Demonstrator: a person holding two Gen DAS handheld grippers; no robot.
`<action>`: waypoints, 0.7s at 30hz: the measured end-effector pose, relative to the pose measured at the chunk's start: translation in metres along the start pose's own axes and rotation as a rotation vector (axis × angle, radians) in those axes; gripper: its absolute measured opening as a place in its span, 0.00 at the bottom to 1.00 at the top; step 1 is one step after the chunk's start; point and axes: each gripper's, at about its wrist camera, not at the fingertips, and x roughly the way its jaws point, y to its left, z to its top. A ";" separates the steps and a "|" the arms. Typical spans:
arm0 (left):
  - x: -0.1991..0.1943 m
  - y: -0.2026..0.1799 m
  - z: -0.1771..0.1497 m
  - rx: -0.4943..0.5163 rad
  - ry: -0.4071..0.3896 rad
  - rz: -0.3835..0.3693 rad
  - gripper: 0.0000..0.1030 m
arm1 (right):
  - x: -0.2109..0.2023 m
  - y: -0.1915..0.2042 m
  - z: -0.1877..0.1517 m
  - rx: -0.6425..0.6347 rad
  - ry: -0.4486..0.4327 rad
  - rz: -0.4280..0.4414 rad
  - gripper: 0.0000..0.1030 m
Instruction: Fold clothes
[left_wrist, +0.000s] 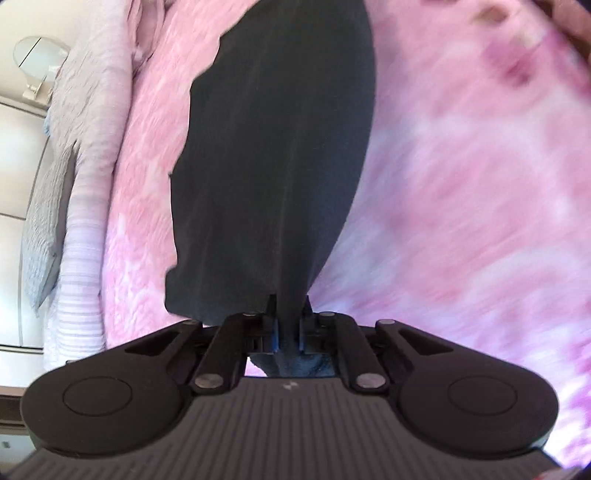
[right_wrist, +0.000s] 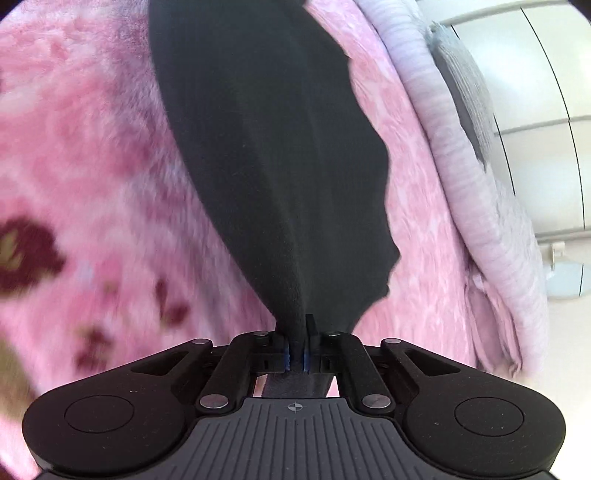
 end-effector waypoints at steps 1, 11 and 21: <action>-0.013 -0.007 0.006 -0.009 -0.012 -0.021 0.06 | -0.007 0.001 -0.007 -0.001 0.008 0.002 0.05; -0.081 -0.089 0.045 -0.046 -0.054 -0.279 0.16 | -0.056 0.054 -0.086 0.051 0.178 0.033 0.08; -0.087 -0.039 -0.030 -0.011 -0.049 -0.212 0.41 | -0.139 0.092 -0.025 0.391 0.277 -0.025 0.59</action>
